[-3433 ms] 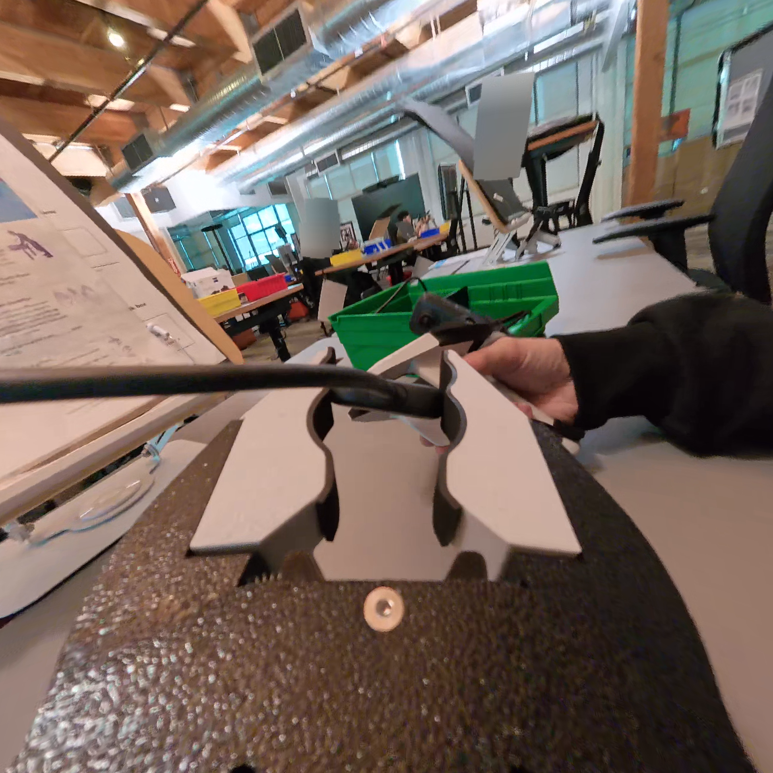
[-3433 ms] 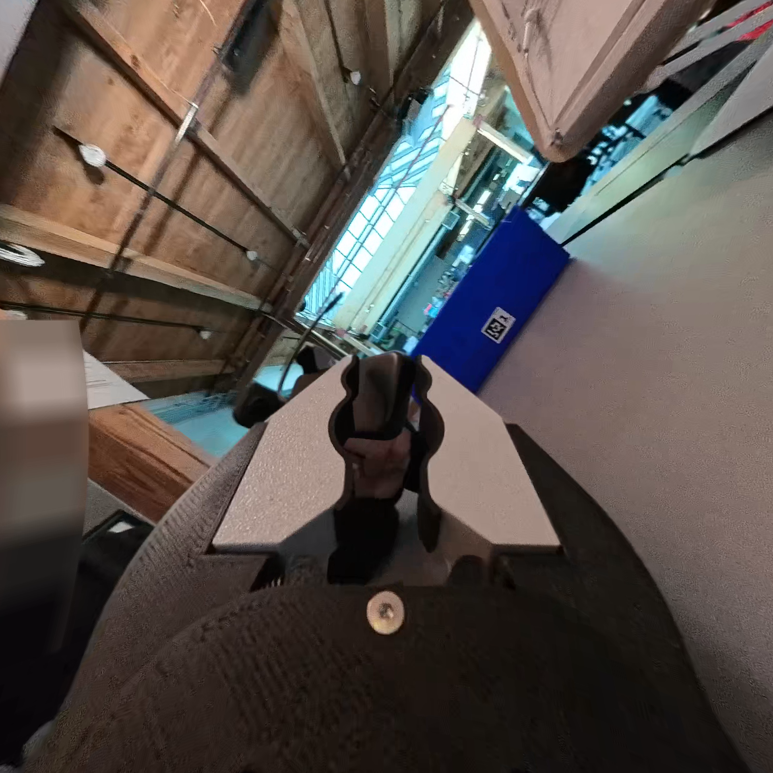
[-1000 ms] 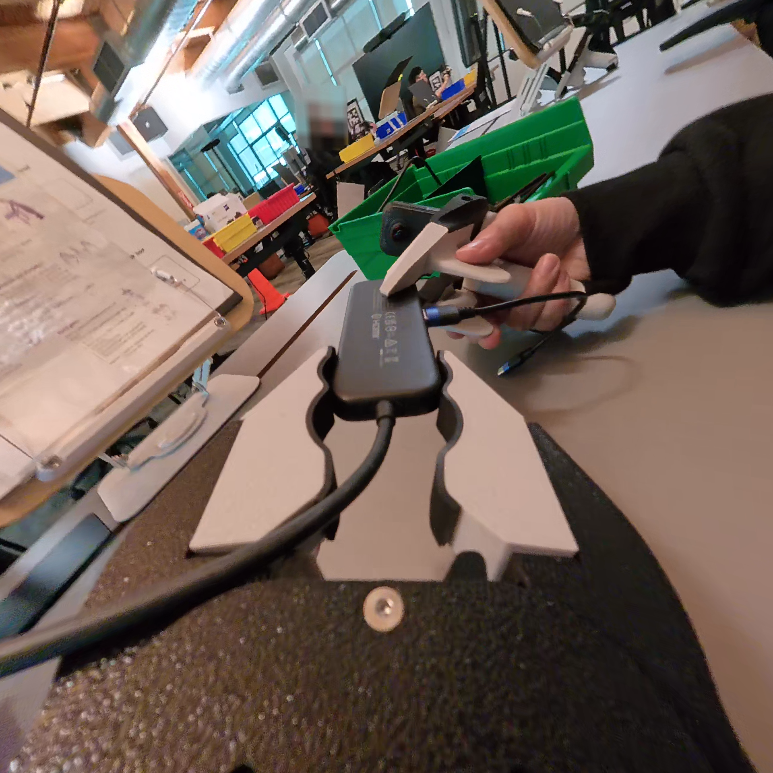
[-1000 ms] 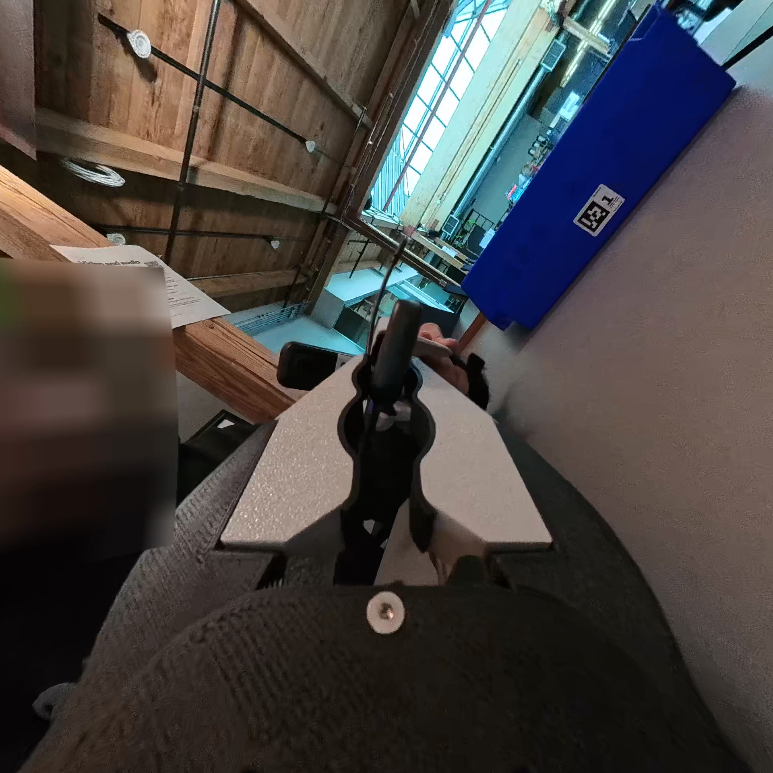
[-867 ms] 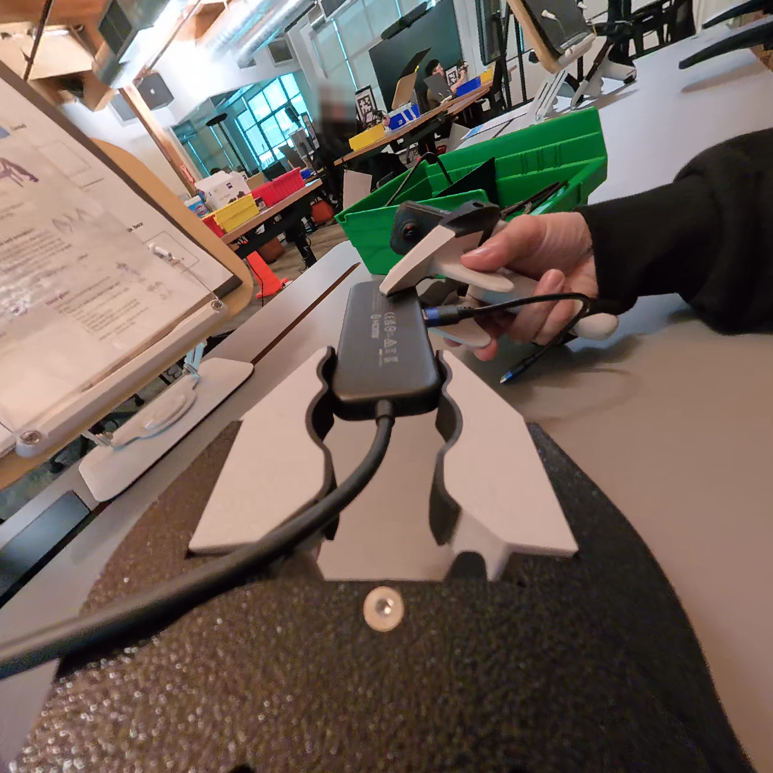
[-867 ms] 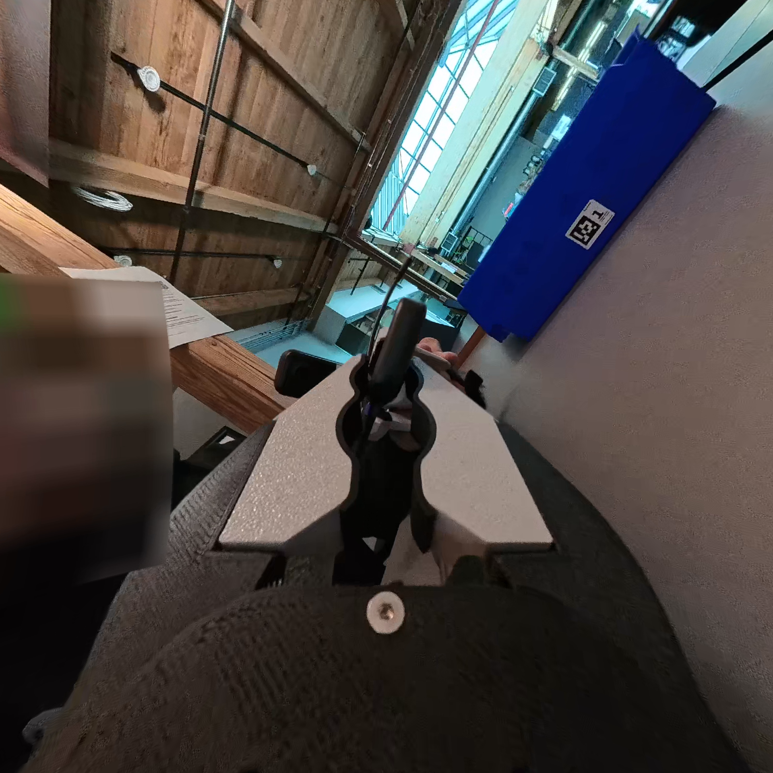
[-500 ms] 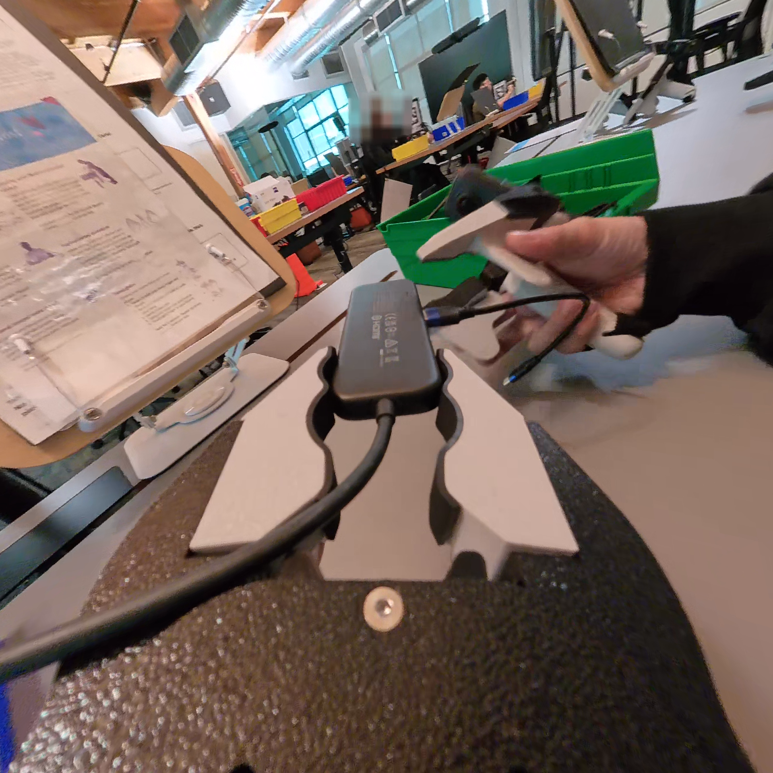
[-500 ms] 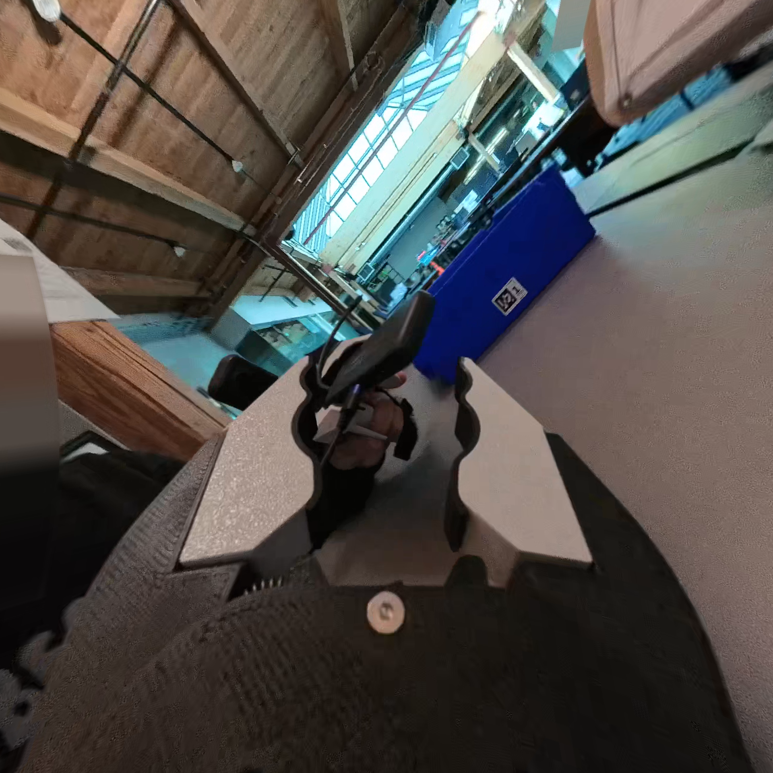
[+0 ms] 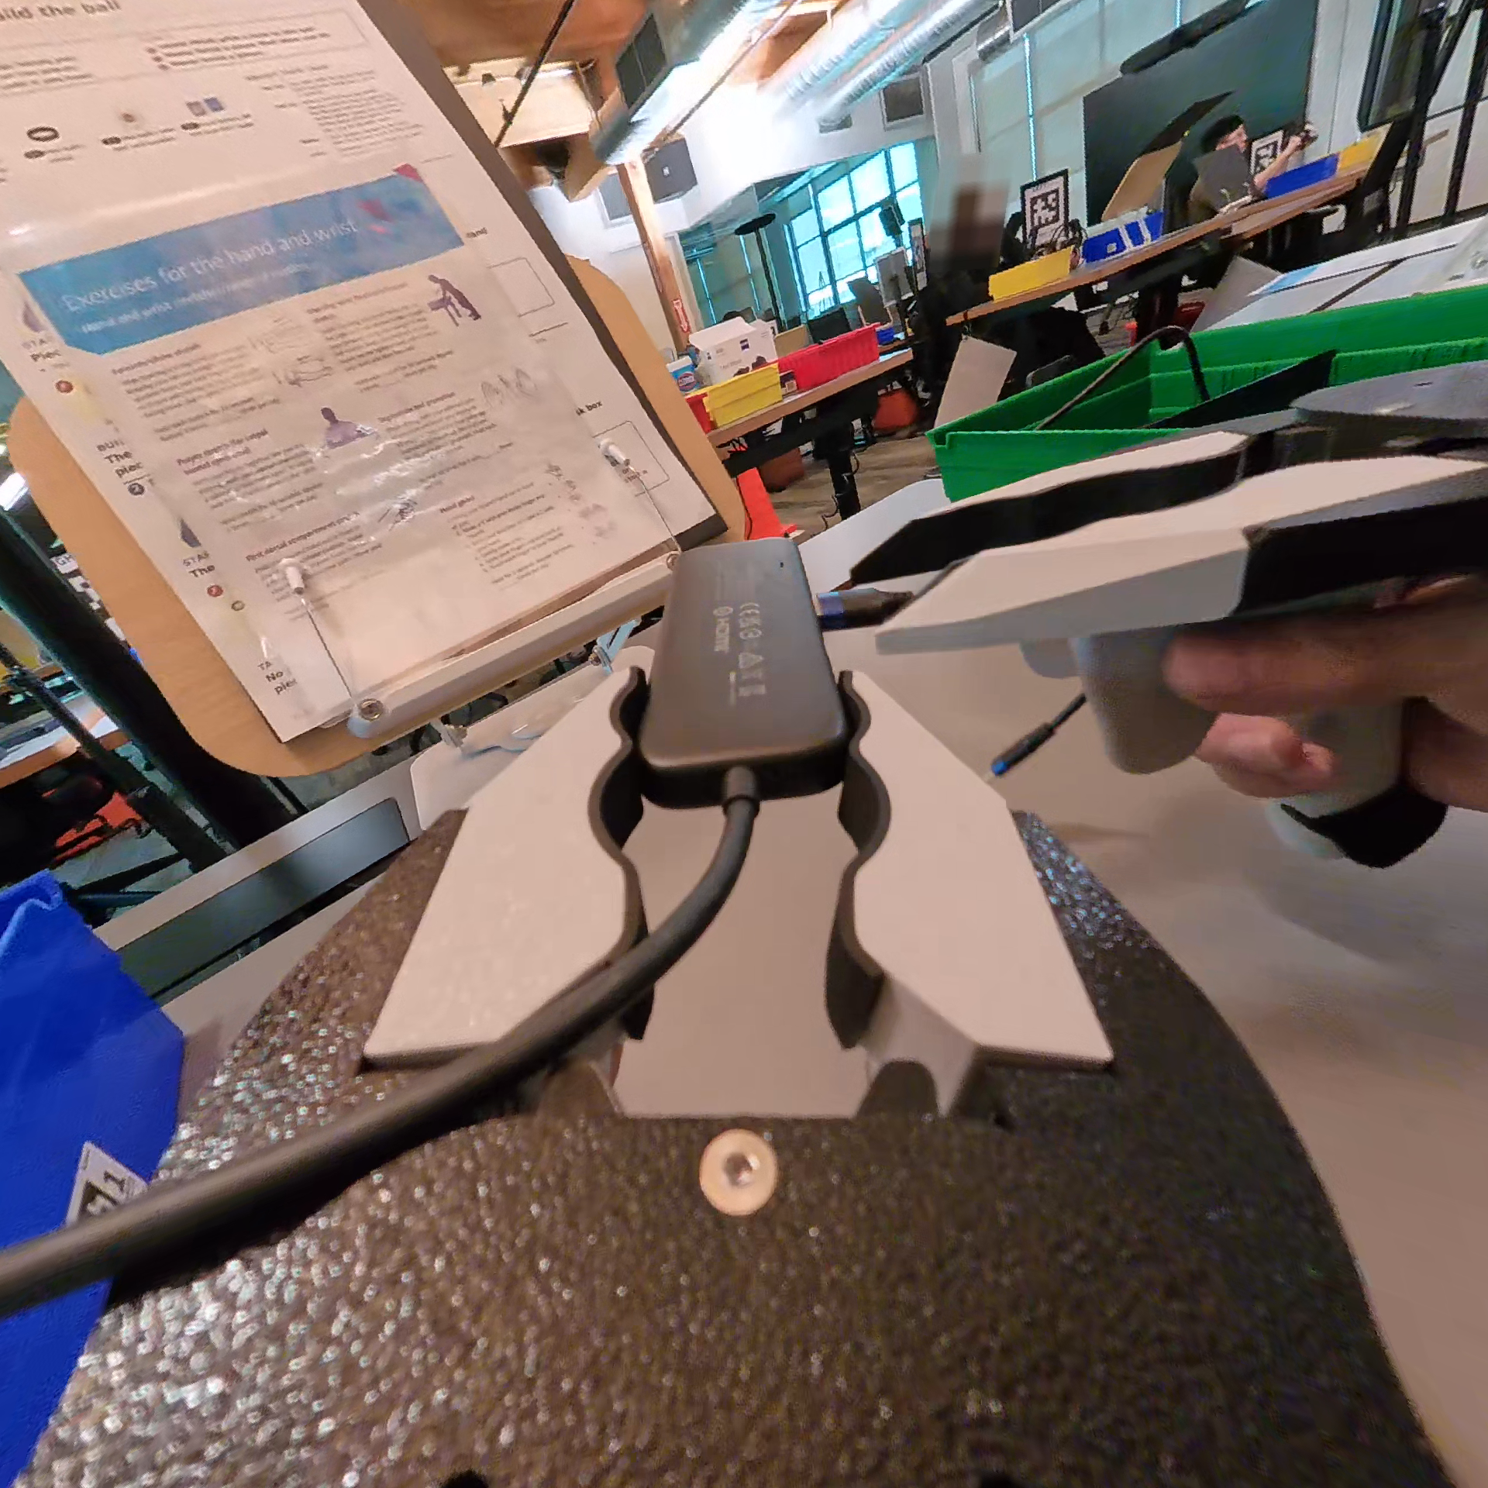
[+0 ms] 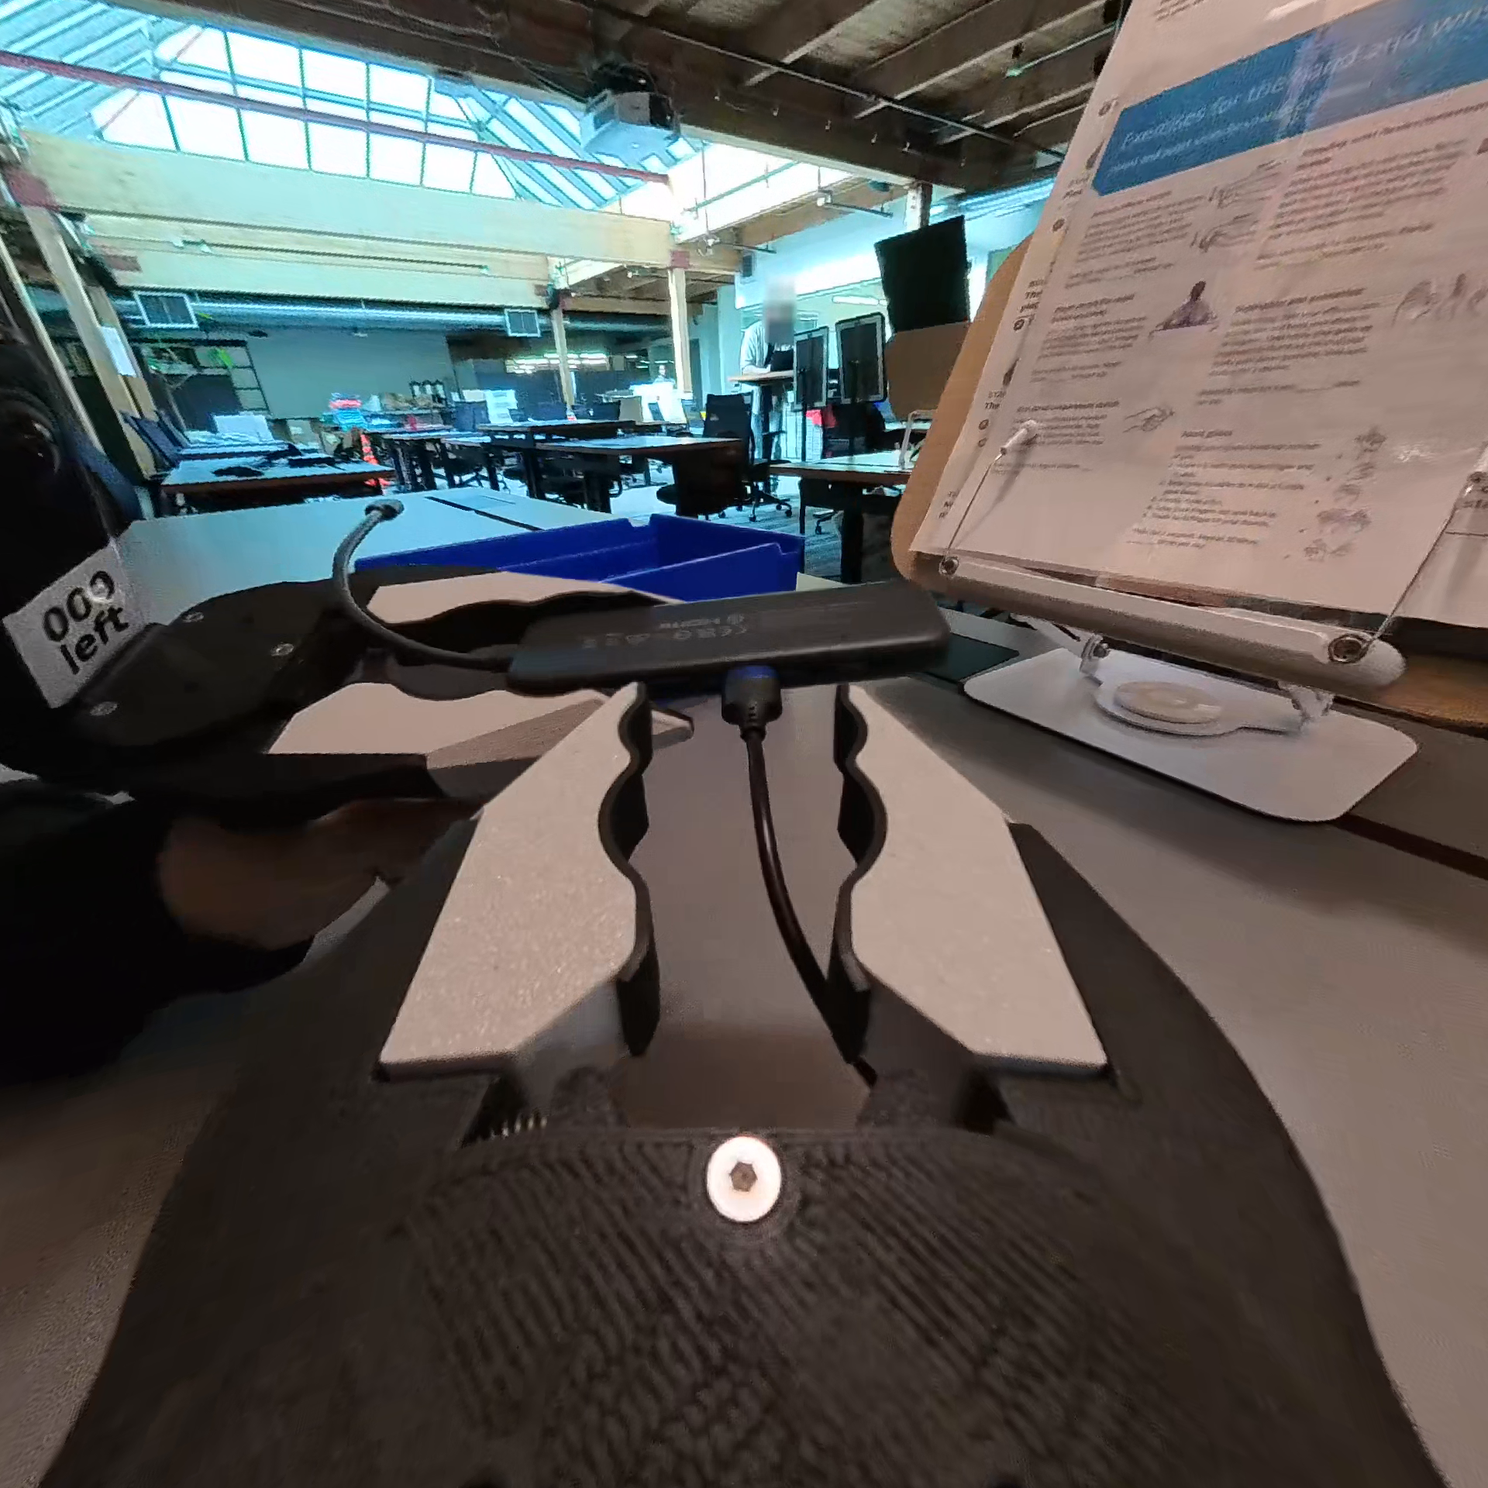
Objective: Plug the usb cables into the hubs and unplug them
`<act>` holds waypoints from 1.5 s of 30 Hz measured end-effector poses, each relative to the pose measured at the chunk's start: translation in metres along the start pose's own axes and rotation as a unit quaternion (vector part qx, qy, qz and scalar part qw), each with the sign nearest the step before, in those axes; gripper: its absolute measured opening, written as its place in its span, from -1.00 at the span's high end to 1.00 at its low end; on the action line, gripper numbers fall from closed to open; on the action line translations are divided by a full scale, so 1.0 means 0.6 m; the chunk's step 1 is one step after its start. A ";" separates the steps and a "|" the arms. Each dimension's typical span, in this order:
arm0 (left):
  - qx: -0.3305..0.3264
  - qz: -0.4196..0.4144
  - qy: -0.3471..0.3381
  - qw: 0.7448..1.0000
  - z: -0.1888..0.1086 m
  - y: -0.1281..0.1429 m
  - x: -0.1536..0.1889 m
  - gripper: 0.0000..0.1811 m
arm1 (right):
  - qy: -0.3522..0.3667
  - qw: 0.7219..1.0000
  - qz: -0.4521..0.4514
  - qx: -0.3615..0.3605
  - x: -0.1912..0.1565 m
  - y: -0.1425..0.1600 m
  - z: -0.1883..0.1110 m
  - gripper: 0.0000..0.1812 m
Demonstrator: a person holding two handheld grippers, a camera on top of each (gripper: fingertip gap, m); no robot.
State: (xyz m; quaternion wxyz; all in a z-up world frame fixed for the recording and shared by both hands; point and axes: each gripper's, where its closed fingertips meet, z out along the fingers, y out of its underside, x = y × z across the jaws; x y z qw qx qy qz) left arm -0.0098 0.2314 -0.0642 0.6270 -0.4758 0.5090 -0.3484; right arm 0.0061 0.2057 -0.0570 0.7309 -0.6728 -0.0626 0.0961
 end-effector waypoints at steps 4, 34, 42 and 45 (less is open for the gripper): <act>-0.003 -0.016 0.012 1.000 0.002 0.005 0.013 0.50 | 0.007 1.000 0.000 0.007 0.005 0.005 0.000 0.73; 0.017 0.004 -0.067 0.998 -0.022 -0.018 -0.057 0.50 | 0.077 0.989 -0.100 0.070 0.053 -0.165 -0.103 0.84; -0.012 -0.006 -0.001 1.000 -0.010 0.010 -0.016 0.50 | 0.284 0.947 -0.125 0.084 0.204 -0.257 -0.325 0.85; -0.011 -0.006 0.015 1.000 -0.010 0.009 -0.005 0.50 | 0.340 0.935 -0.090 0.034 0.280 -0.195 -0.357 0.84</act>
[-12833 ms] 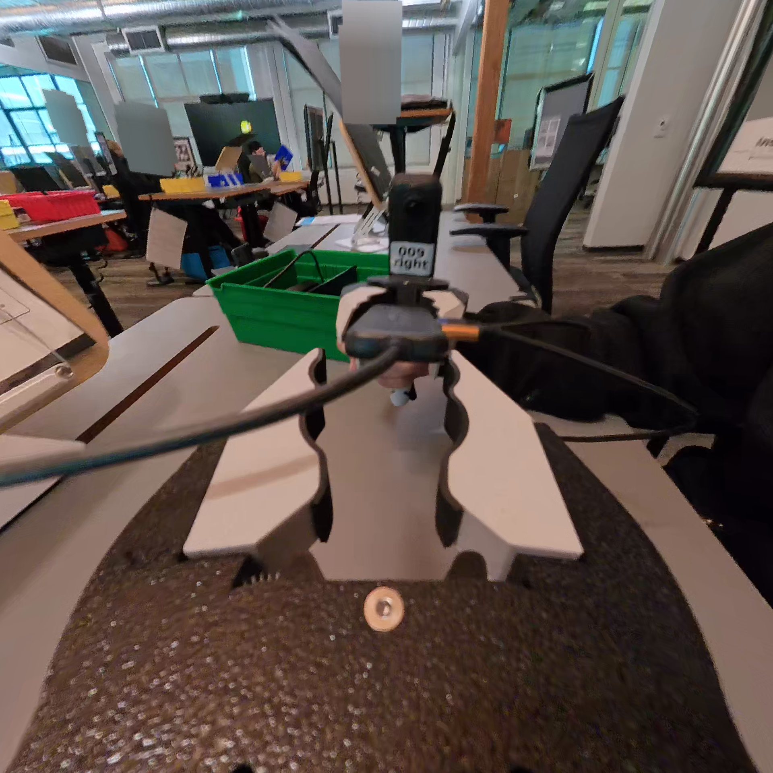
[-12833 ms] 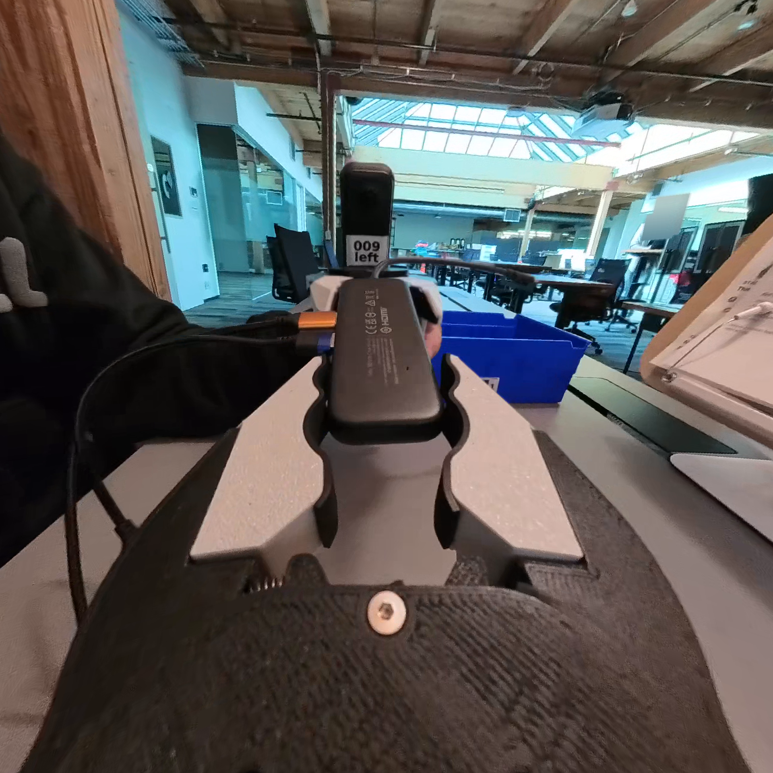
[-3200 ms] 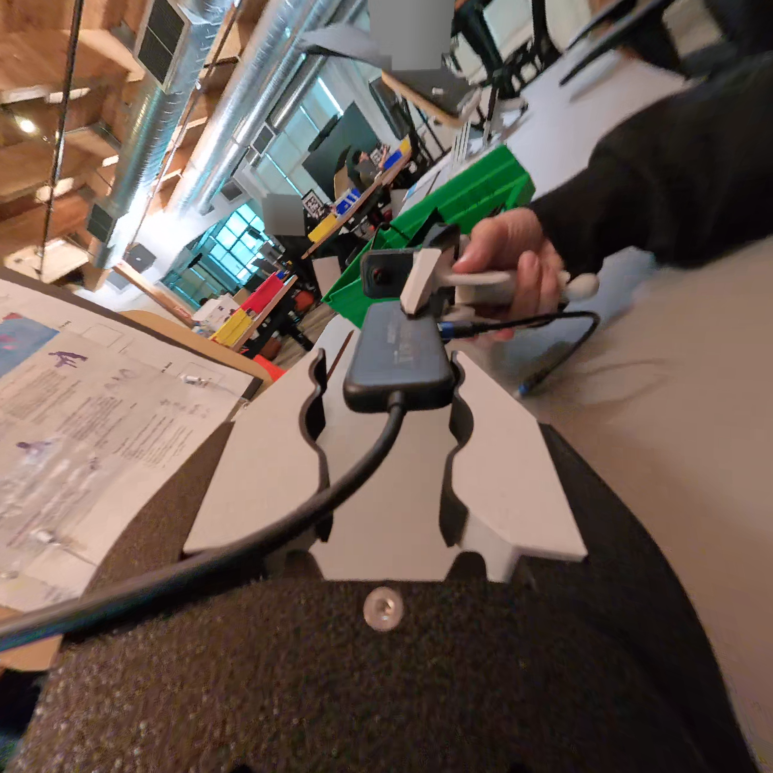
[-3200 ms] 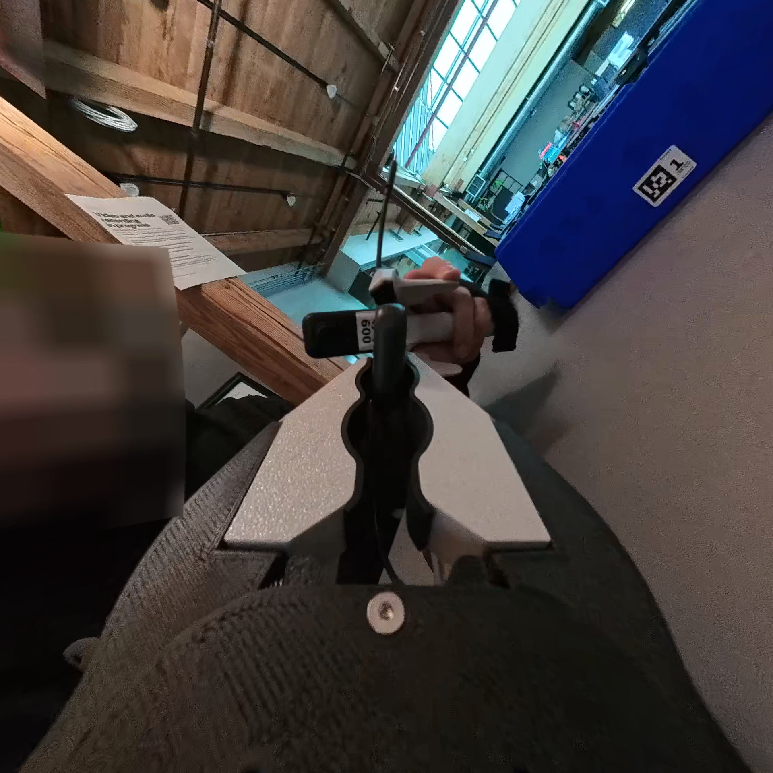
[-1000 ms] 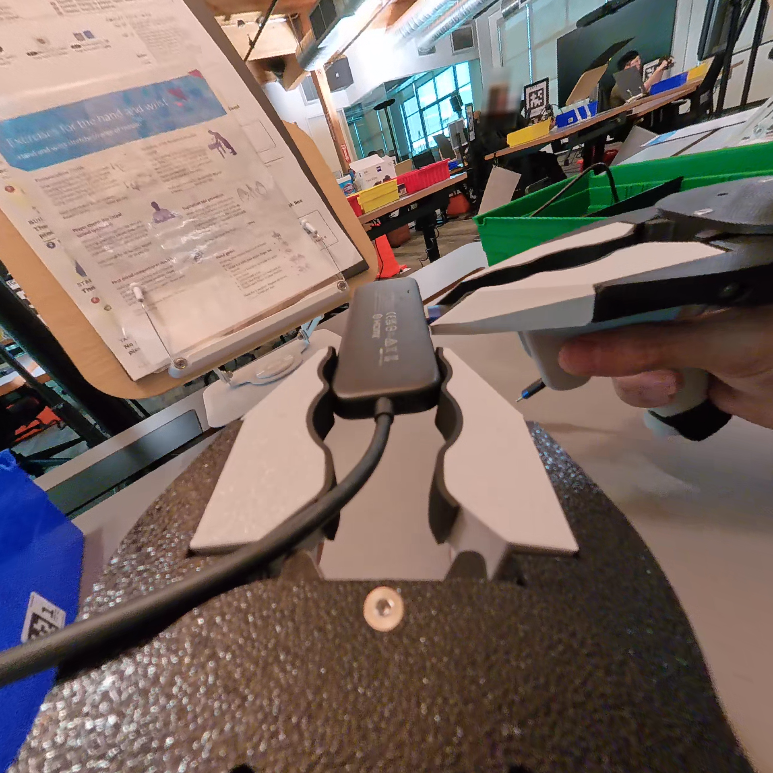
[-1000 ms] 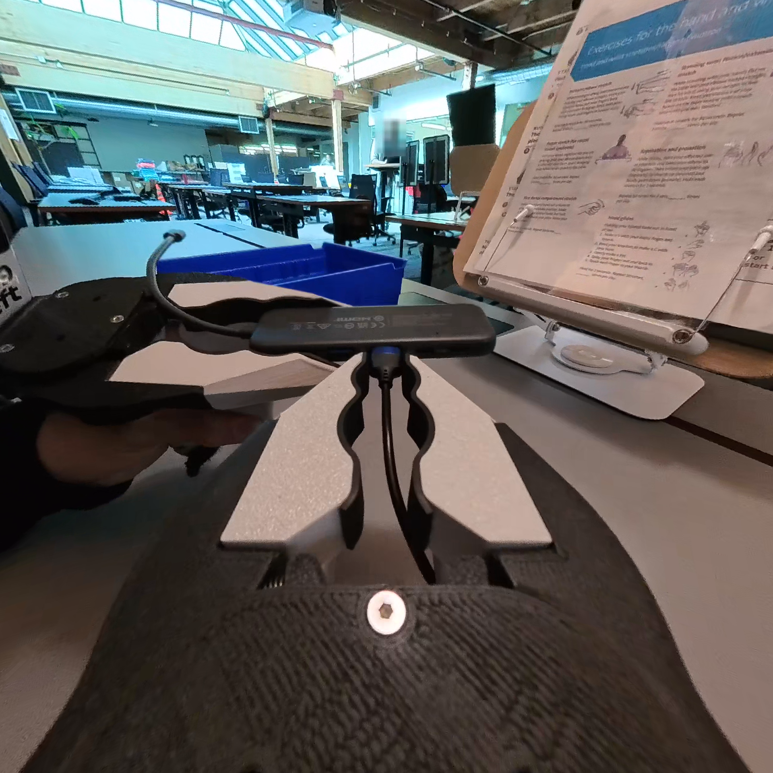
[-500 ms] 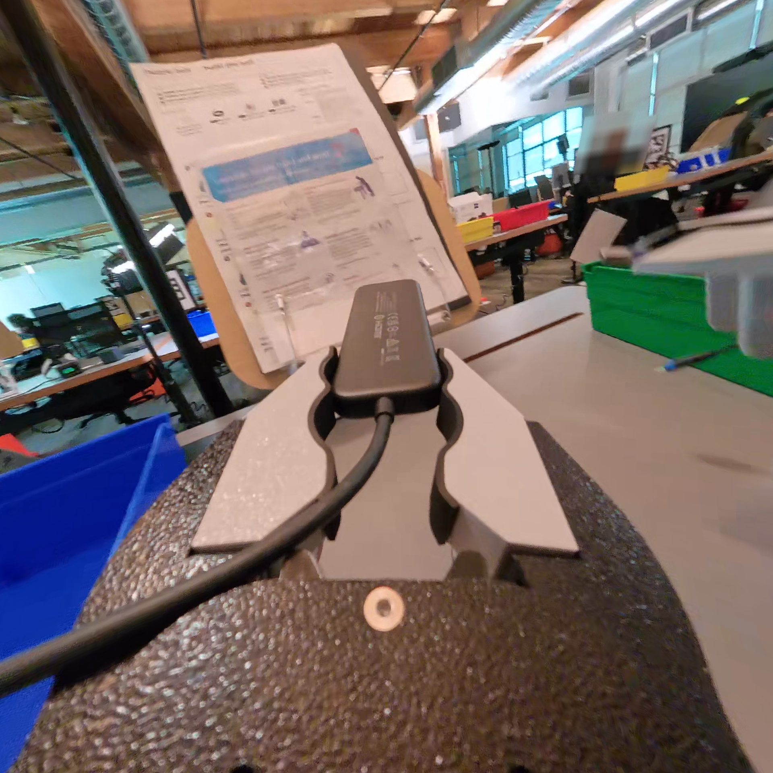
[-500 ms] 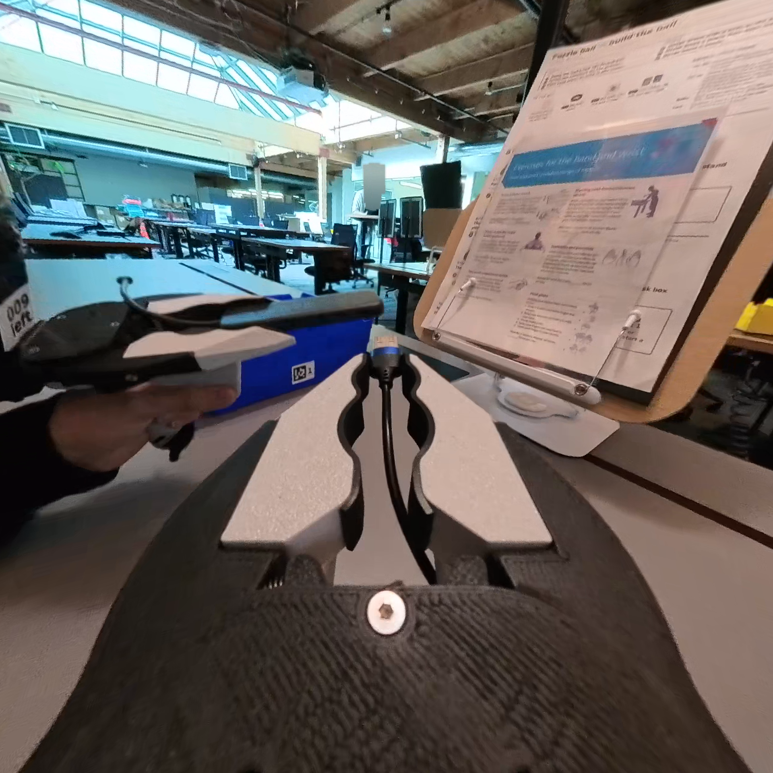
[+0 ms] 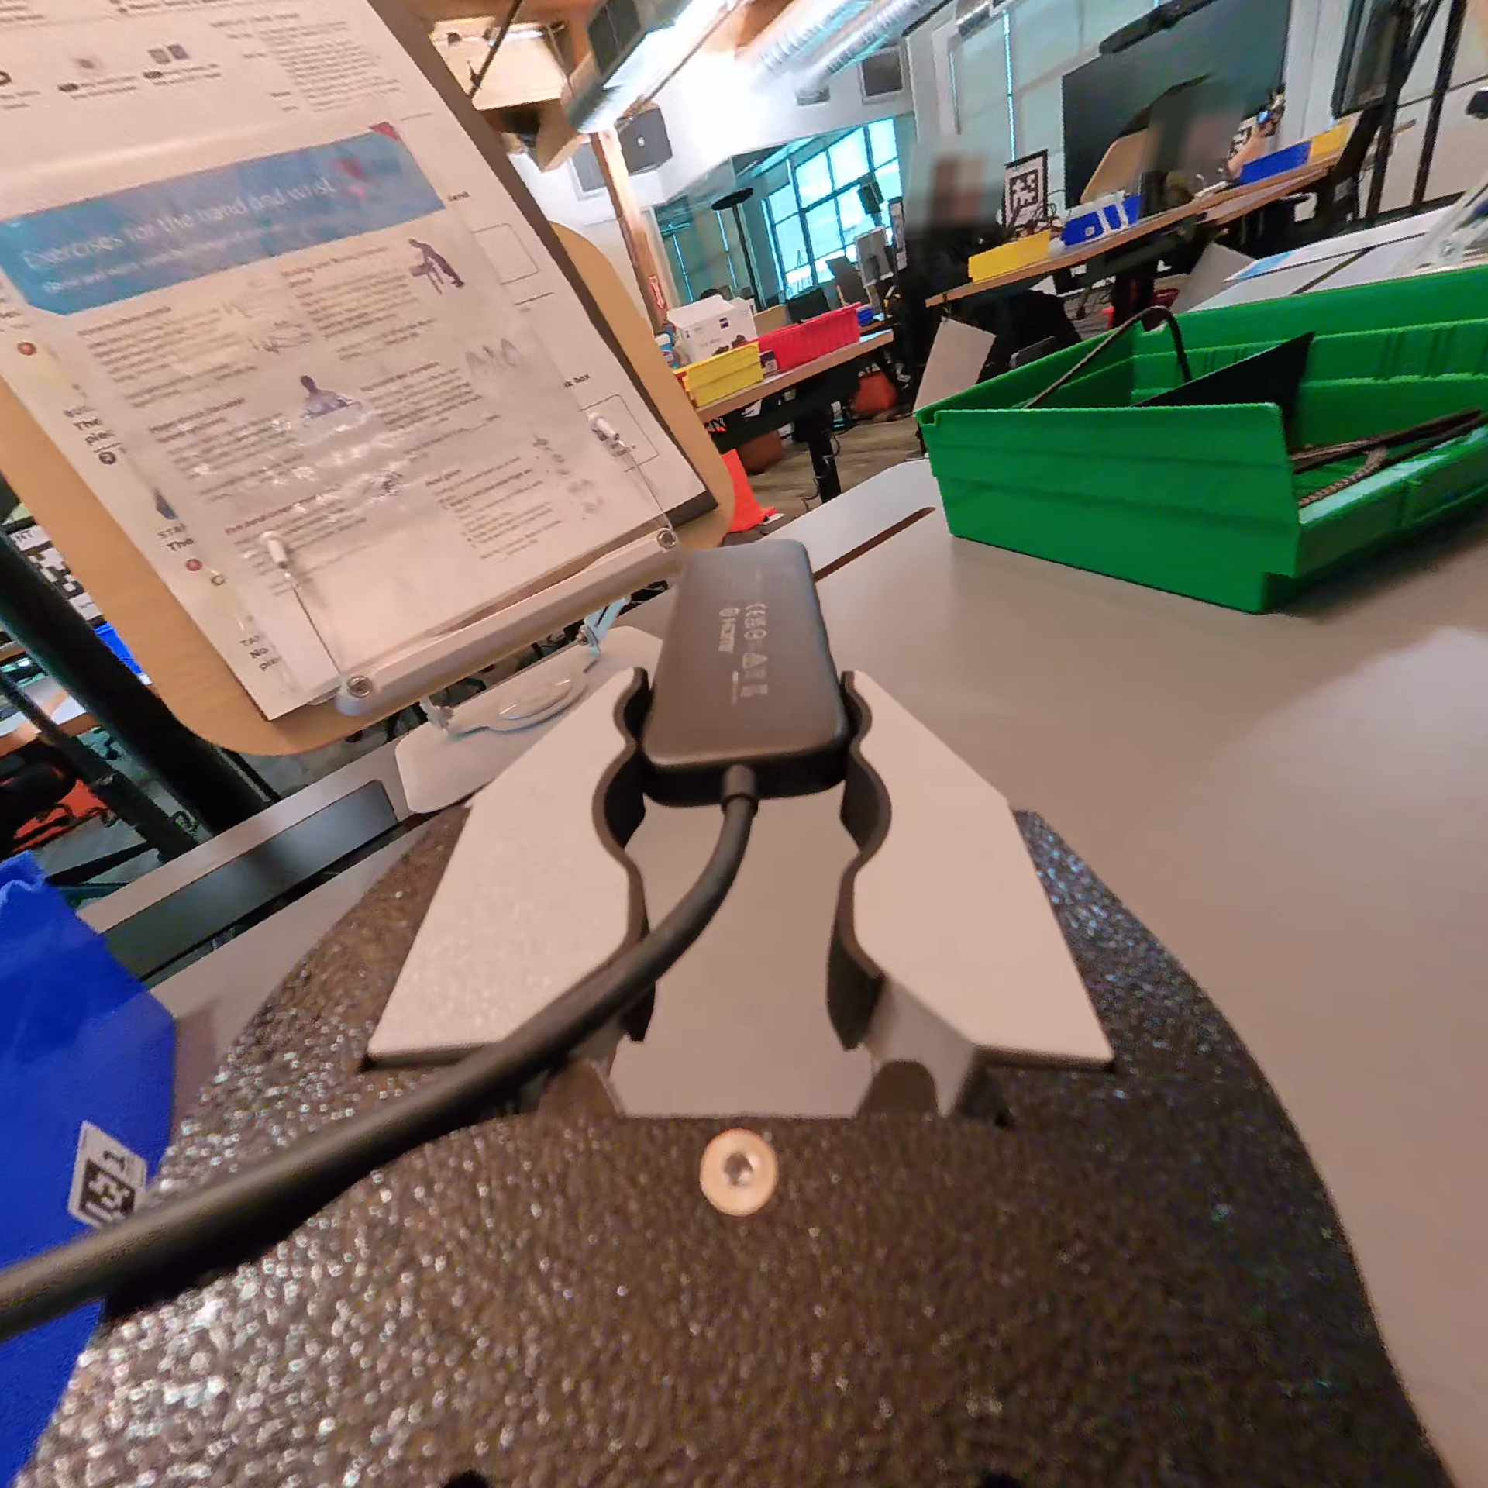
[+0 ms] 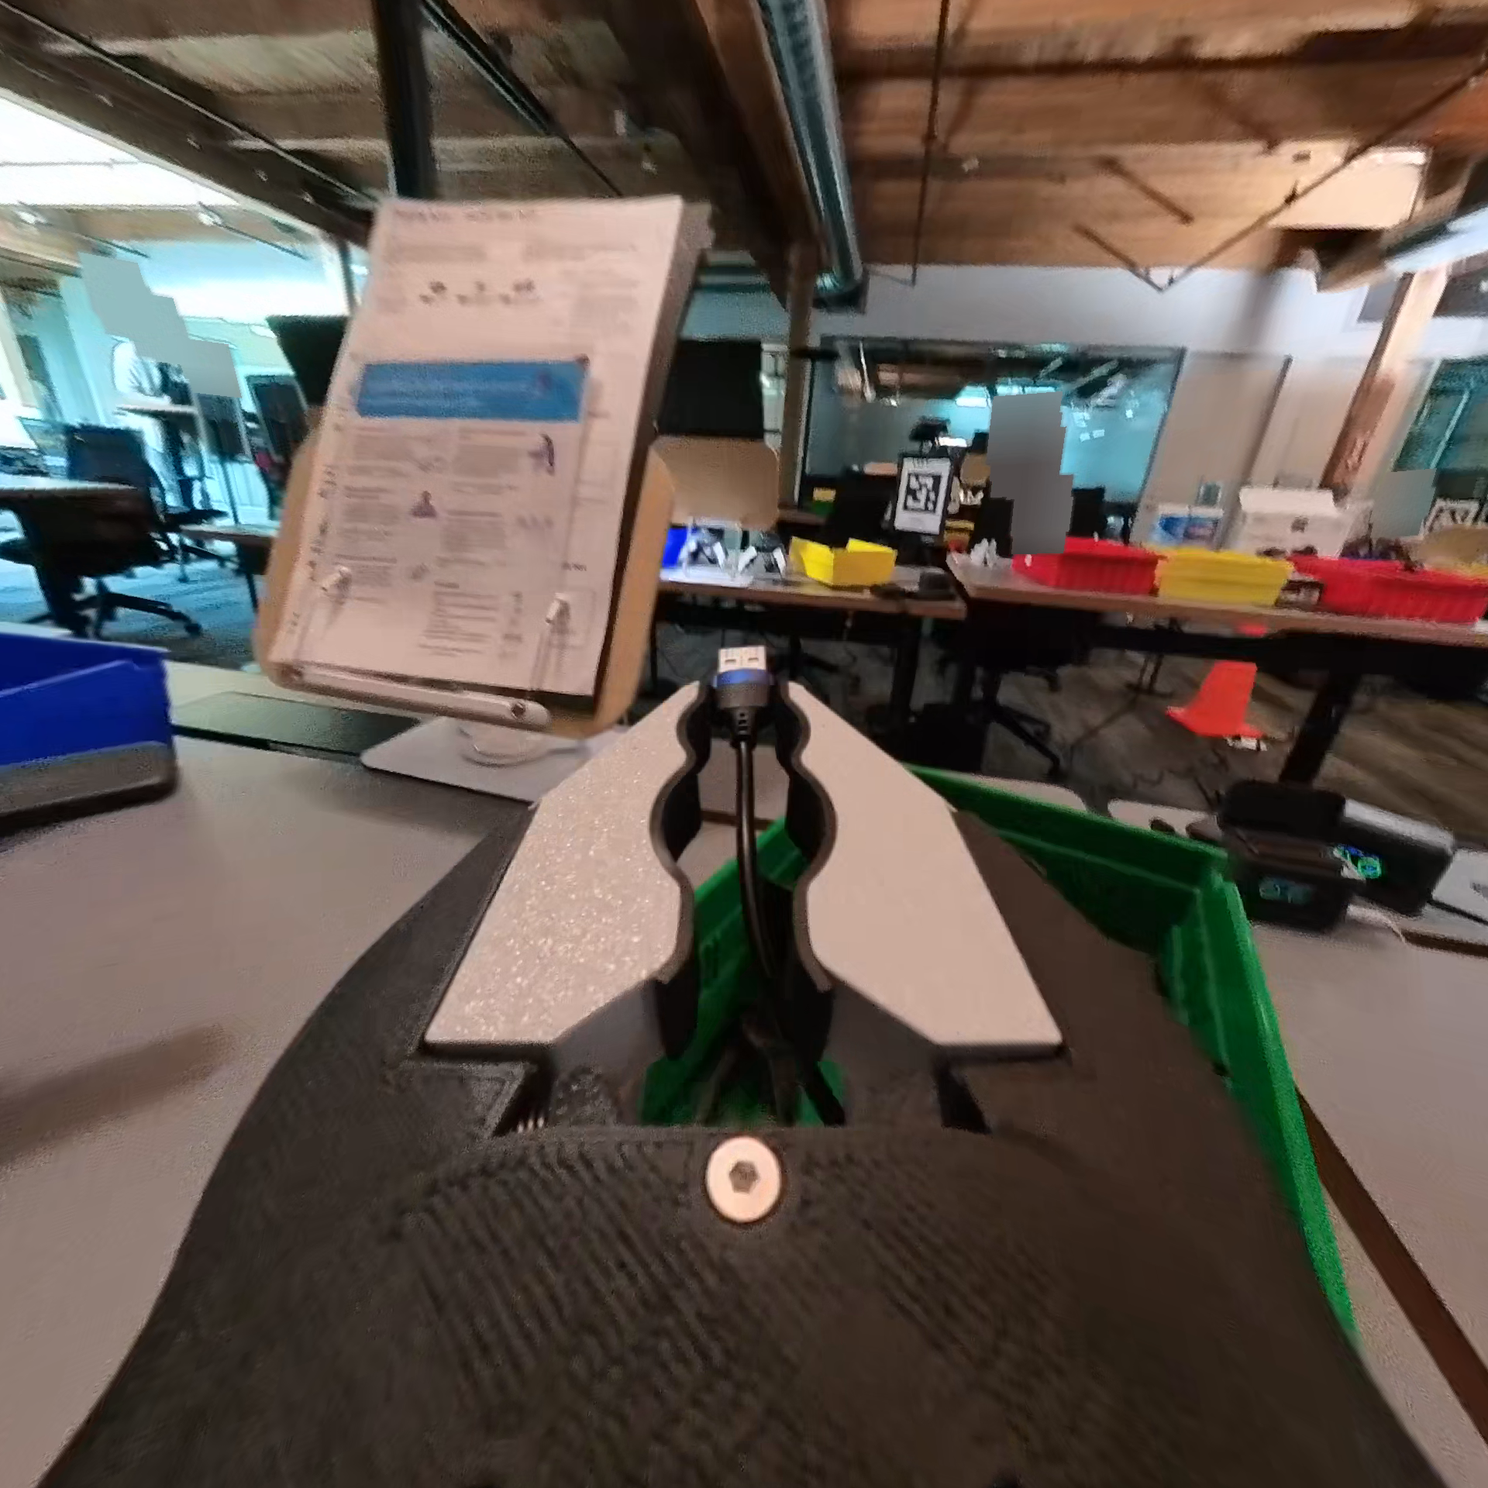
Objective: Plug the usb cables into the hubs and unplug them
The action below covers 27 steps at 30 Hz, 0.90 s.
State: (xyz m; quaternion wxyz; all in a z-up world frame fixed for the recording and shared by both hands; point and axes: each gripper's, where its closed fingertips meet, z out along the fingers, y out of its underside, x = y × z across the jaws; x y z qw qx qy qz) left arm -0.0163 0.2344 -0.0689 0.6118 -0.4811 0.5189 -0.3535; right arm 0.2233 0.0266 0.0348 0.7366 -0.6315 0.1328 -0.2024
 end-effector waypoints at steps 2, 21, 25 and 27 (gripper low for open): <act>-0.003 0.006 0.006 1.000 0.001 0.001 0.006 0.50 | 0.010 0.999 0.002 -0.045 0.017 0.053 0.016 0.84; 0.117 0.100 0.136 0.979 -0.024 -0.047 0.090 0.50 | -0.477 0.797 0.318 -0.189 -0.329 0.056 -0.027 0.20; 0.170 0.183 0.195 0.948 -0.051 -0.064 0.140 0.51 | -0.594 0.701 0.286 -0.273 -0.430 0.103 -0.084 0.13; 0.182 0.196 0.232 0.935 -0.064 -0.066 0.159 0.51 | -0.627 0.667 0.281 -0.287 -0.452 0.112 -0.106 0.10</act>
